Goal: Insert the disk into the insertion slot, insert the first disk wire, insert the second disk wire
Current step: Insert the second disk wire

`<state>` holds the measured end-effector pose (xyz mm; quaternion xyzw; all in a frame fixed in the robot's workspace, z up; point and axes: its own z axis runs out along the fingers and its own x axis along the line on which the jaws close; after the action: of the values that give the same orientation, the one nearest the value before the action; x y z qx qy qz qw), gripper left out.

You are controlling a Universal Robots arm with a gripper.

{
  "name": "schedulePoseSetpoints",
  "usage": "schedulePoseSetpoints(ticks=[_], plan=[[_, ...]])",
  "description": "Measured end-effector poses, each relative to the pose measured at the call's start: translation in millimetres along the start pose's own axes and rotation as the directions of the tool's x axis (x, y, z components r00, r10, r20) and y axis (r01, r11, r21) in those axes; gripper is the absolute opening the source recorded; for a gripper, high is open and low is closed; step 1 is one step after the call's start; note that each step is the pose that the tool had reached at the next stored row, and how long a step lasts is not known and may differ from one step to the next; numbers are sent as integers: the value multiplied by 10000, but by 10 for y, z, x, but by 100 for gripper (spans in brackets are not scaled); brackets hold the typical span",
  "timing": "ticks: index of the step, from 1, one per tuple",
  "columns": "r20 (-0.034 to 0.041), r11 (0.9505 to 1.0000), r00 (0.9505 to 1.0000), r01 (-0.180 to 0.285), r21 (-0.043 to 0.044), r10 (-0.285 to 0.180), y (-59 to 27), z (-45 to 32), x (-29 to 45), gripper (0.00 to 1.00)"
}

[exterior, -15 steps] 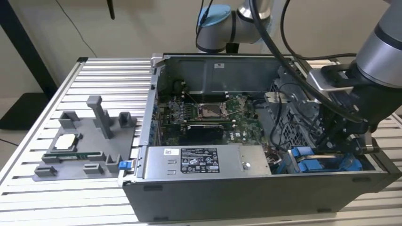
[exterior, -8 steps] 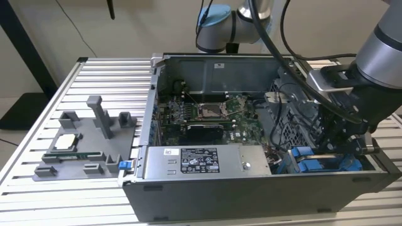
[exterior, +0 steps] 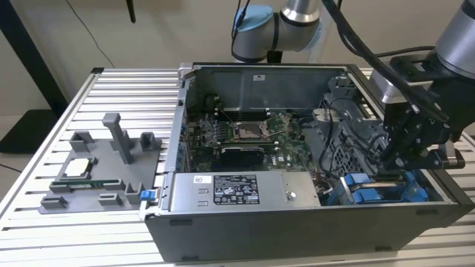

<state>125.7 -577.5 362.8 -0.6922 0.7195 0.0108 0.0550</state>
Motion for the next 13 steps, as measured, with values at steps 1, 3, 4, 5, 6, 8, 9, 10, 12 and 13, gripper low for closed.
schedulePoseSetpoints(ticks=[1, 3, 4, 5, 6, 8, 9, 10, 12, 13], plan=[[0, 10000, 10000, 0, 0, 0, -1, -24, -3, 100], [1, 10000, 10000, -1, -4, 1, -4, -74, -7, 100], [0, 10000, 10000, -1, -10, 1, -6, -104, -10, 100], [-1, 10000, 10000, 0, -19, 0, -9, -134, -13, 100], [1, 10000, 10000, -2, -32, 2, -10, -163, -15, 100], [-3, 10000, 10000, -6, -66, 6, -14, -224, -21, 100], [-4, 10000, 10000, -7, -83, 7, -16, -252, -24, 100], [-4, 9999, 10000, -9, -101, 9, -17, -282, -27, 100], [-4, 9999, 10000, -11, -122, 11, -21, -342, -33, 100], [-5, 9999, 10000, -12, -123, 11, -22, -366, -34, 100]])
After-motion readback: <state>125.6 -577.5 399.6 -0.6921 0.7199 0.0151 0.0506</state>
